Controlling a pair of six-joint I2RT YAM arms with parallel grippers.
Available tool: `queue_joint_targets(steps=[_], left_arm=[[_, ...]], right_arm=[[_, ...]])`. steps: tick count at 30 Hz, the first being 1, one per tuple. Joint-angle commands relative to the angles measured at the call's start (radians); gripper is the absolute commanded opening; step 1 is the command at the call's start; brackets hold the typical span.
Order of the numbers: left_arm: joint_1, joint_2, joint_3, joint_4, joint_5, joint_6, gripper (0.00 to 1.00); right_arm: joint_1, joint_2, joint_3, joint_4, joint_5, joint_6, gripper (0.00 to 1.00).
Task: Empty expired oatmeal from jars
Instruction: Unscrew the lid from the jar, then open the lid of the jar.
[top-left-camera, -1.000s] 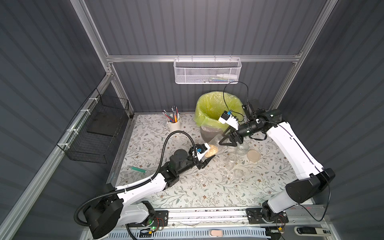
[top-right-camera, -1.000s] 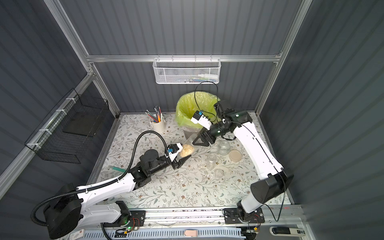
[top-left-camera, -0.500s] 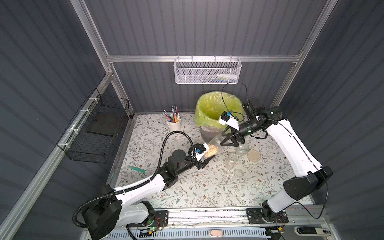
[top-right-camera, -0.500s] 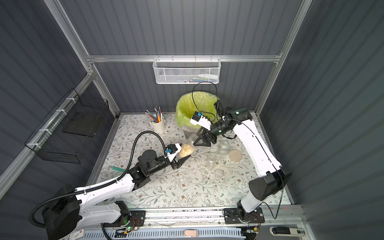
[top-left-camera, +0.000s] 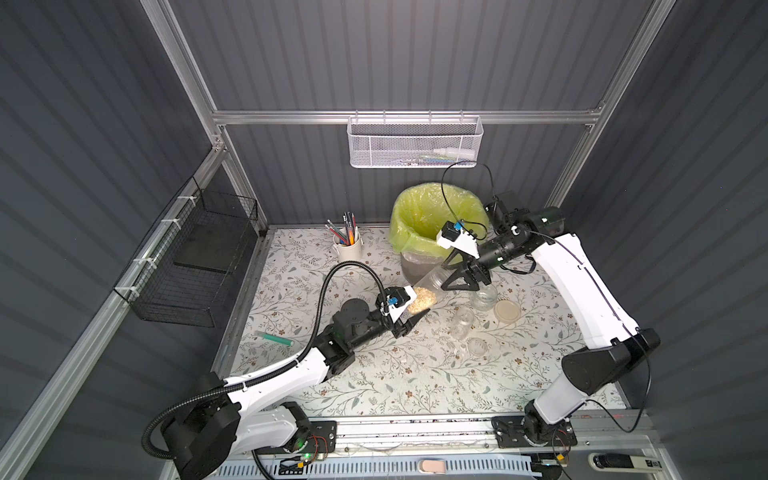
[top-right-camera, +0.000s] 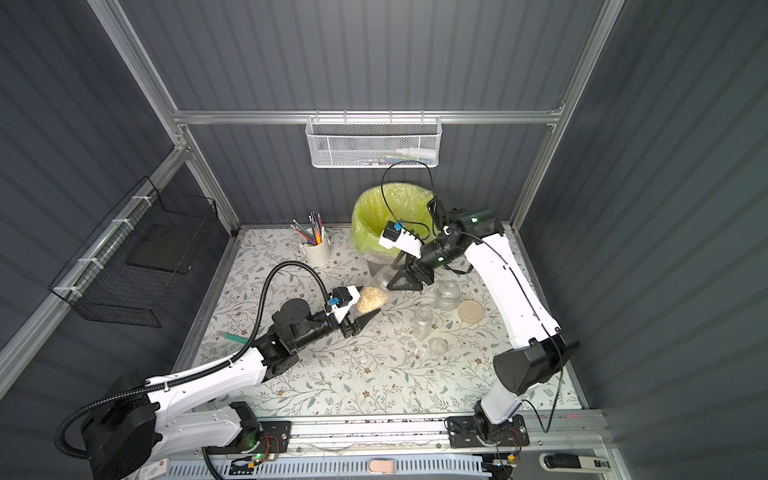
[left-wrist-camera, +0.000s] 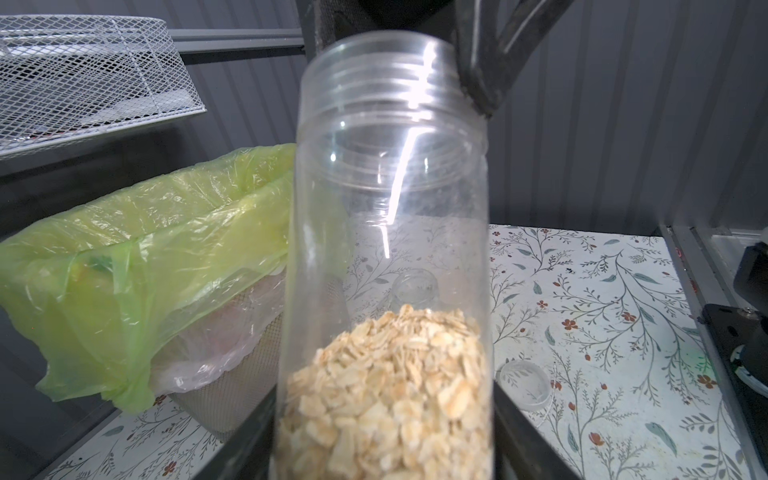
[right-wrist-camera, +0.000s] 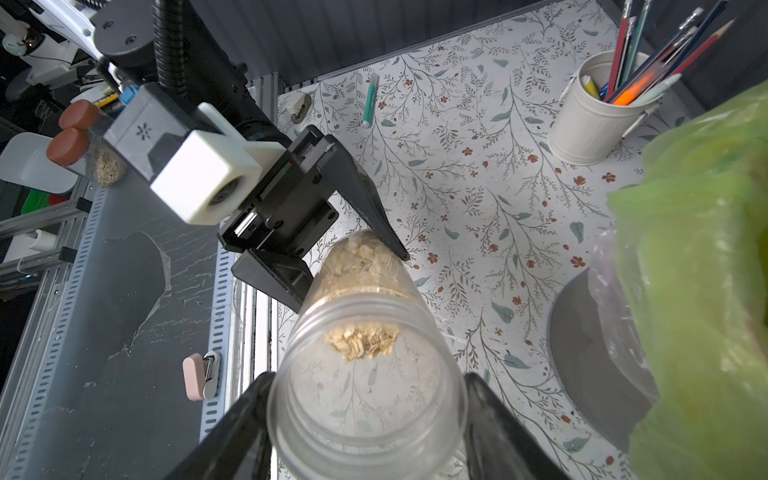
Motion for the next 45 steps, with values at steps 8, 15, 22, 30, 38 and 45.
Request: queue_joint_targets(steps=[8, 15, 22, 30, 38, 45], left_arm=[[0.011, -0.004, 0.035, -0.062, 0.019, 0.001, 0.01], [0.011, 0.001, 0.063, -0.077, 0.029, 0.014, 0.01], [0.01, -0.003, 0.068, -0.086, 0.024, 0.028, 0.0], [0.011, -0.008, 0.059, -0.076, 0.022, 0.03, 0.0], [0.011, -0.01, 0.059, -0.077, 0.015, 0.034, 0.0], [0.01, -0.01, 0.061, -0.083, 0.016, 0.031, 0.0]], right_arm=[[-0.022, -0.071, -0.151, 0.144, -0.08, 0.055, 0.5], [-0.021, -0.065, -0.208, 0.191, -0.092, 0.086, 0.6], [-0.021, -0.088, -0.243, 0.26, -0.072, 0.123, 0.73], [-0.021, -0.095, -0.252, 0.269, -0.072, 0.129, 0.79], [-0.034, -0.127, -0.264, 0.282, -0.066, 0.15, 0.98], [-0.071, -0.169, -0.319, 0.378, -0.036, 0.253, 0.99]])
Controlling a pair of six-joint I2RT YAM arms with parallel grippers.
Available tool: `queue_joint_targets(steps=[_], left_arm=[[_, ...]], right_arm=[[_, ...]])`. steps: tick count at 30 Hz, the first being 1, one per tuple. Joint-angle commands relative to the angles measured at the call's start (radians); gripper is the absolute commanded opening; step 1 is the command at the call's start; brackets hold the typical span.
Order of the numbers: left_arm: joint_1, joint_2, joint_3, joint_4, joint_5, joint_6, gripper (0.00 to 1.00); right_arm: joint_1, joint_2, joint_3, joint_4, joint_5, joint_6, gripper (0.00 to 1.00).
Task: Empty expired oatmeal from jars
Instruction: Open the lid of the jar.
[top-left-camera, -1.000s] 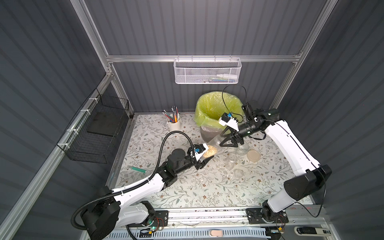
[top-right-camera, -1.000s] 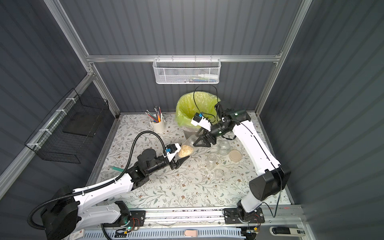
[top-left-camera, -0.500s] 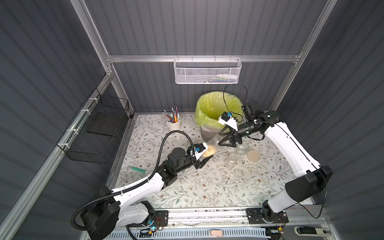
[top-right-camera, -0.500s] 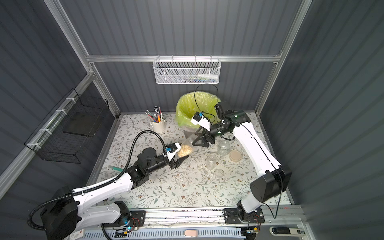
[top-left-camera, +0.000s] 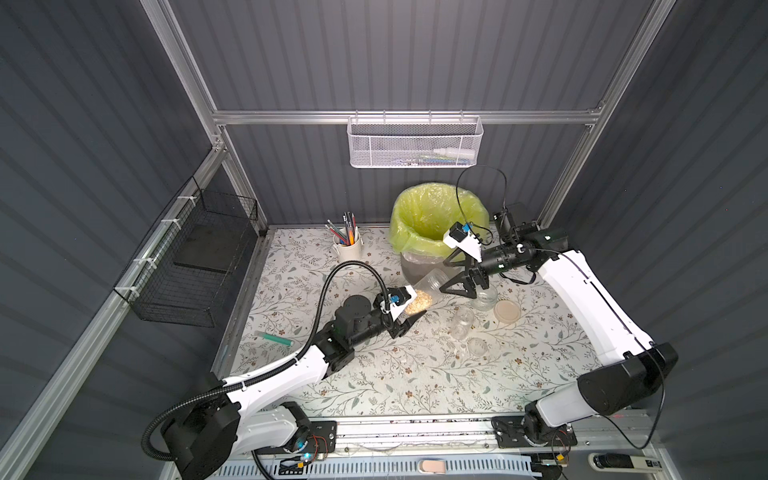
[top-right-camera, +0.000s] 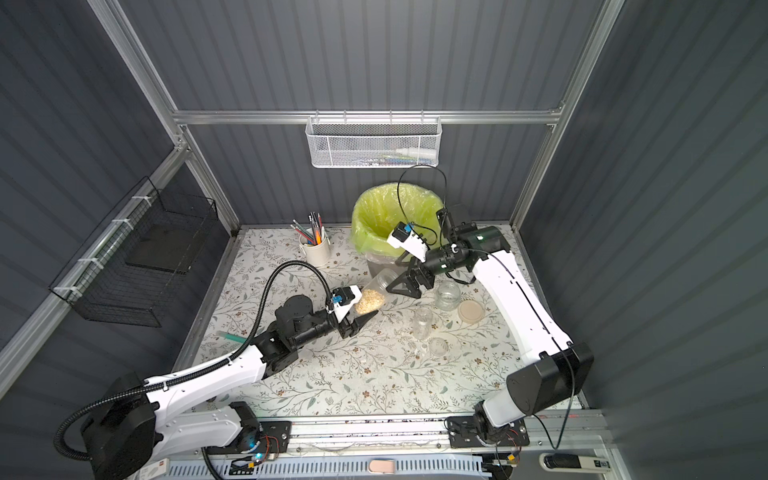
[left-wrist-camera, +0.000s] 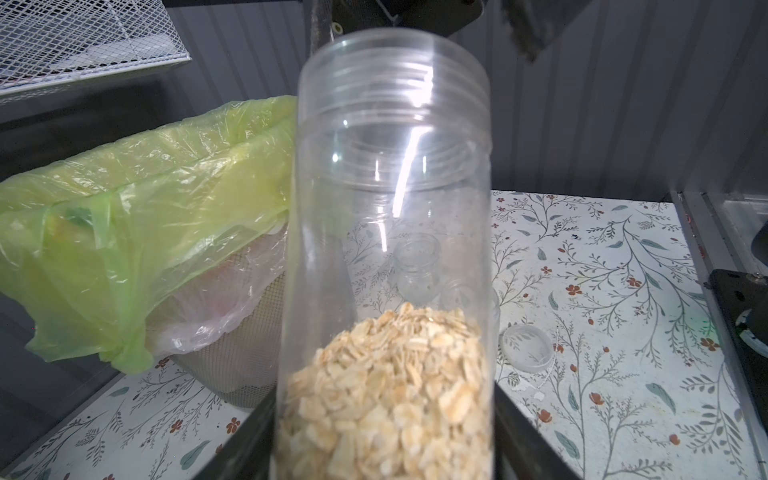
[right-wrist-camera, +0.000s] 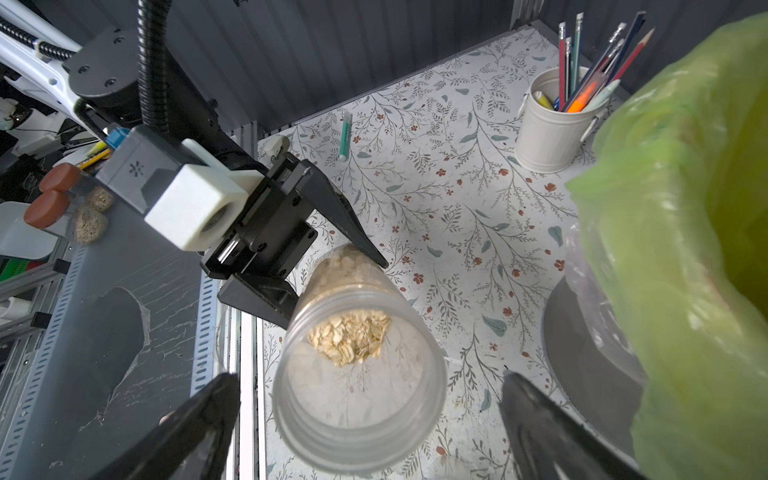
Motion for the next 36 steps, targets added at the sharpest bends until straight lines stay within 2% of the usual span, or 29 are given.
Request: queue_joint_targets(steps=[1, 5, 7, 12, 16, 19, 21, 22, 24, 27, 36], left_arm=[[-0.002, -0.012, 0.039, 0.027, 0.008, 0.012, 0.0], [-0.001, -0.007, 0.044, 0.028, 0.007, 0.012, 0.01], [-0.002, 0.001, 0.051, 0.022, 0.007, 0.017, 0.01], [-0.002, 0.017, 0.073, 0.003, 0.006, 0.03, 0.01], [-0.002, 0.028, 0.084, -0.008, -0.012, 0.058, 0.01], [-0.001, 0.044, 0.094, -0.02, -0.015, 0.077, 0.01], [-0.002, 0.051, 0.095, -0.017, -0.015, 0.082, 0.01], [-0.002, 0.054, 0.097, -0.016, -0.014, 0.083, 0.01], [-0.002, 0.059, 0.1, -0.015, -0.01, 0.084, 0.01], [-0.004, 0.065, 0.113, -0.023, -0.005, 0.088, 0.01], [-0.004, 0.087, 0.135, -0.04, 0.016, 0.109, 0.01]], right_arm=[[-0.025, -0.02, -0.018, 0.061, 0.013, 0.09, 0.99], [-0.053, -0.048, -0.016, 0.097, 0.041, 0.245, 0.99], [-0.058, -0.06, -0.006, 0.115, 0.146, 0.381, 0.99], [-0.073, -0.132, -0.066, 0.186, 0.2, 0.65, 0.99], [-0.081, -0.162, -0.095, 0.166, 0.194, 1.0, 0.98], [-0.084, -0.149, -0.089, 0.096, 0.077, 1.149, 0.92], [-0.082, -0.163, -0.108, 0.091, 0.064, 1.223, 0.9], [-0.082, -0.174, -0.129, 0.085, 0.095, 1.274, 0.84], [-0.081, -0.17, -0.136, 0.05, 0.092, 1.285, 0.79], [-0.078, -0.133, -0.083, -0.063, 0.106, 1.256, 0.8], [-0.03, -0.074, -0.047, -0.046, 0.054, 1.276, 0.8]])
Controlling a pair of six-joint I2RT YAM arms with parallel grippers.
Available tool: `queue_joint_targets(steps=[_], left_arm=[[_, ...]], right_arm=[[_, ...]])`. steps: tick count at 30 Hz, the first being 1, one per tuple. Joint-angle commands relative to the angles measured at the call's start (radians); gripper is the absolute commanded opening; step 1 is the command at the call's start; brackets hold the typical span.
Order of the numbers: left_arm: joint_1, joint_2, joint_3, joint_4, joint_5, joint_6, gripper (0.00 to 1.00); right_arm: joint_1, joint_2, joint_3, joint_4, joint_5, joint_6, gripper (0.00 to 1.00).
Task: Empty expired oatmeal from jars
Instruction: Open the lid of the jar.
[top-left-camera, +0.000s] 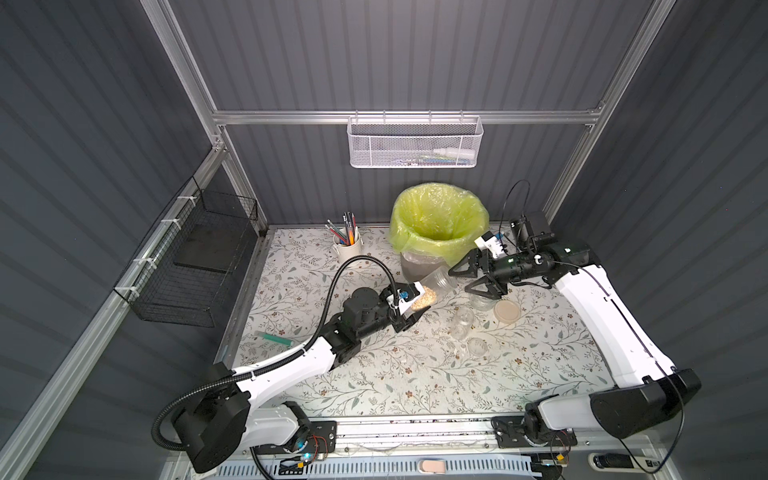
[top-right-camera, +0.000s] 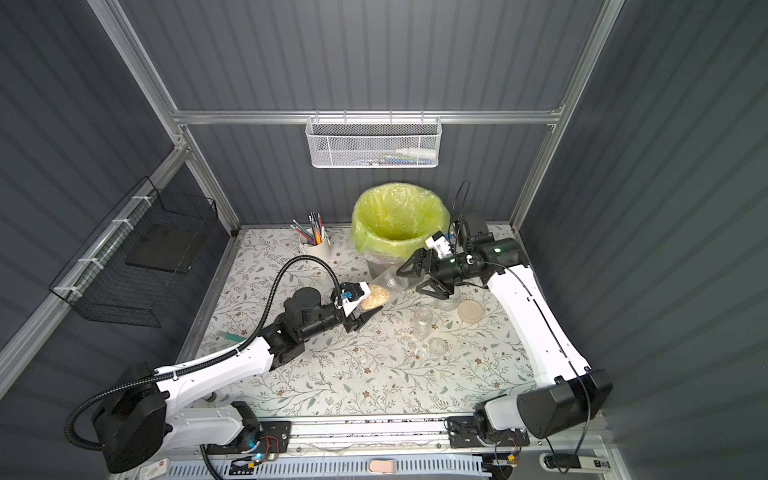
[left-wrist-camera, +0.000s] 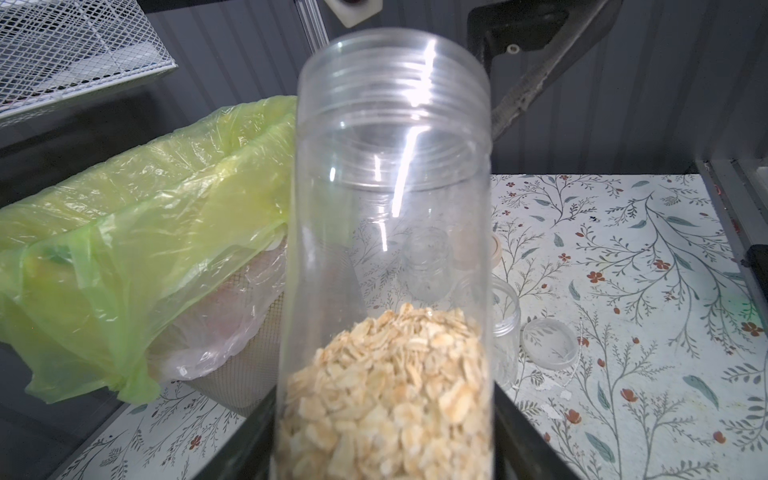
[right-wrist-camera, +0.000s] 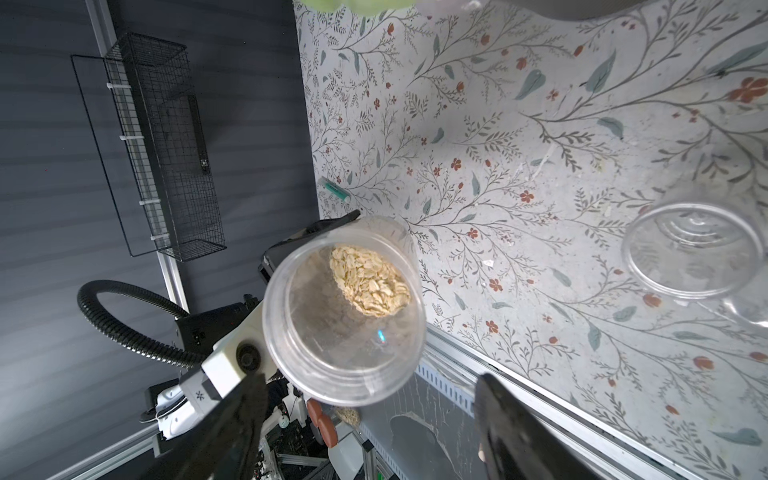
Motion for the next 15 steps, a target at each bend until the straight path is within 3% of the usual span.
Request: queue_joint_targets(steps=[1, 15], left_arm=[[-0.002, 0.006, 0.049, 0.003, 0.022, 0.022, 0.01], [-0.003, 0.001, 0.051, -0.003, 0.019, 0.027, 0.01]], right_arm=[[0.005, 0.037, 0.052, -0.031, -0.036, 0.008, 0.8], [0.035, 0.122, 0.136, -0.122, -0.011, -0.062, 0.81]])
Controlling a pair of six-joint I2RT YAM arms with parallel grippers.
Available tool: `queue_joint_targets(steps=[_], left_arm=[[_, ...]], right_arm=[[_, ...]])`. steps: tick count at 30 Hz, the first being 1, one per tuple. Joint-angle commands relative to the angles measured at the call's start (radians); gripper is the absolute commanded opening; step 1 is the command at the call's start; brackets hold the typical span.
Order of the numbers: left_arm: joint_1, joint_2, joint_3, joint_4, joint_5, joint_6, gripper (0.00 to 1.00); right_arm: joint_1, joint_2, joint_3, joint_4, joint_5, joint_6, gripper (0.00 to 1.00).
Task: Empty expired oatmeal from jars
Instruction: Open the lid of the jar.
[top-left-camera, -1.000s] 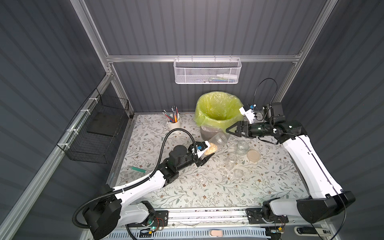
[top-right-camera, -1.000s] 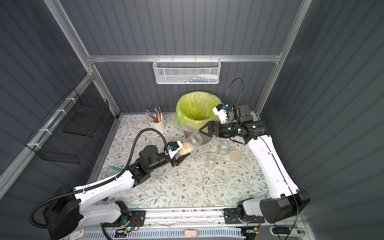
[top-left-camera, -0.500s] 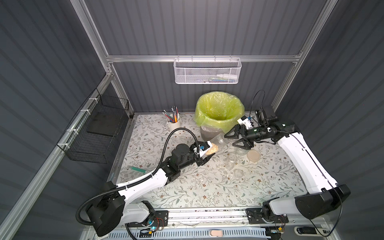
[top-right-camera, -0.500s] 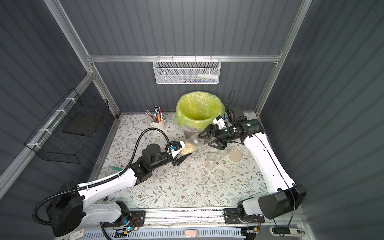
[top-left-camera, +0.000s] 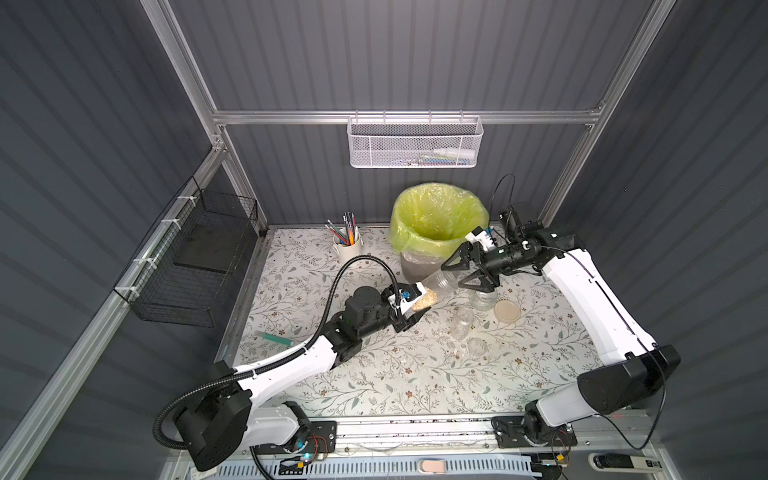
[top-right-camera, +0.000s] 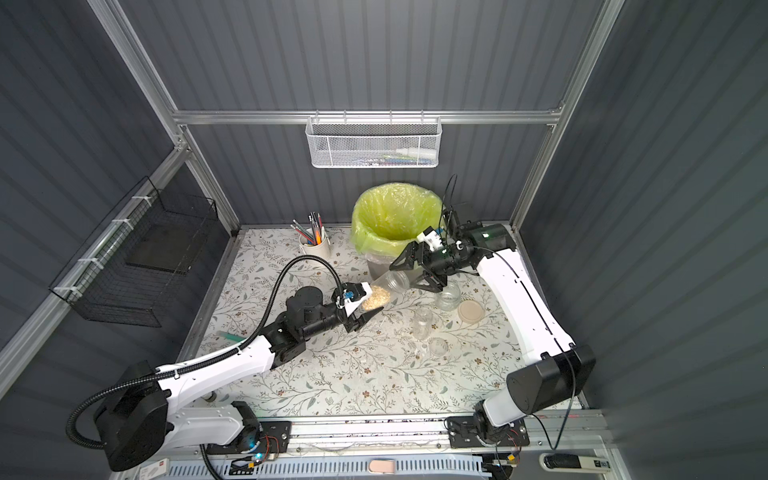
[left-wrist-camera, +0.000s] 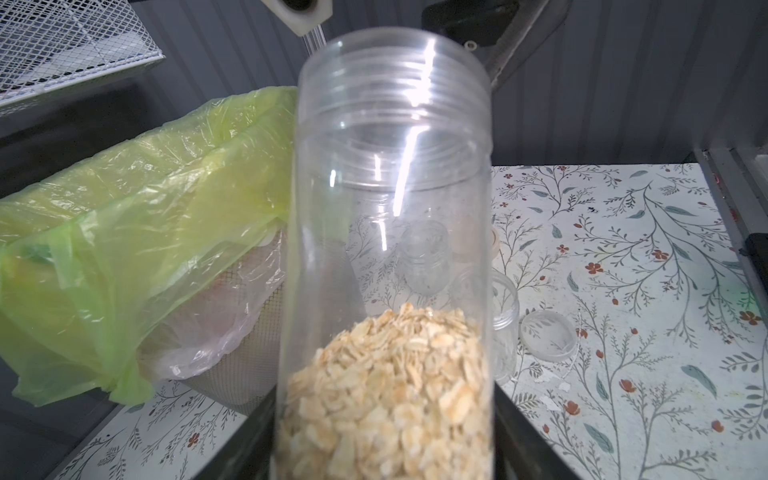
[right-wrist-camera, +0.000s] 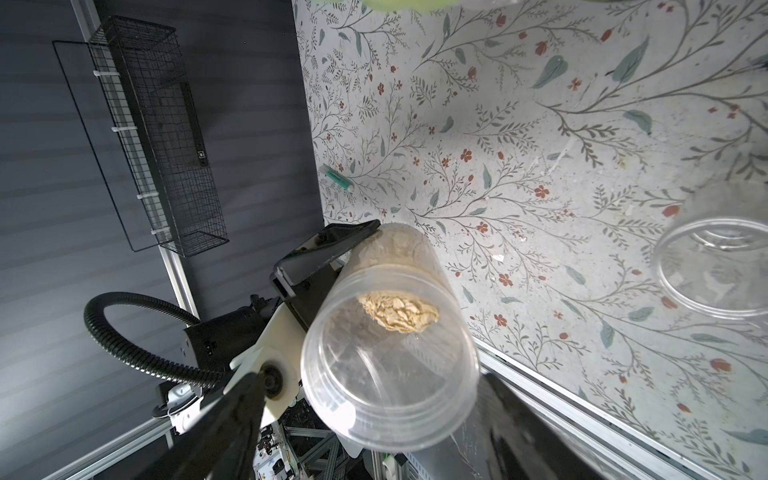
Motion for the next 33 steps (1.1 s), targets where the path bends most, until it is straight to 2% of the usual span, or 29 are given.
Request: queue_joint_targets(steps=[1, 13, 33], left_arm=[[-0.004, -0.007, 0.041, 0.023, 0.016, 0.017, 0.01], [-0.003, -0.028, 0.032, 0.02, 0.011, 0.016, 0.01], [-0.004, -0.025, 0.035, 0.027, 0.018, 0.01, 0.01]], right_arm=[[0.019, 0.007, 0.01, -0.049, 0.007, -0.033, 0.81], [0.023, 0.02, 0.031, -0.078, 0.063, -0.082, 0.83], [0.027, 0.052, 0.041, -0.025, 0.029, -0.07, 0.79]])
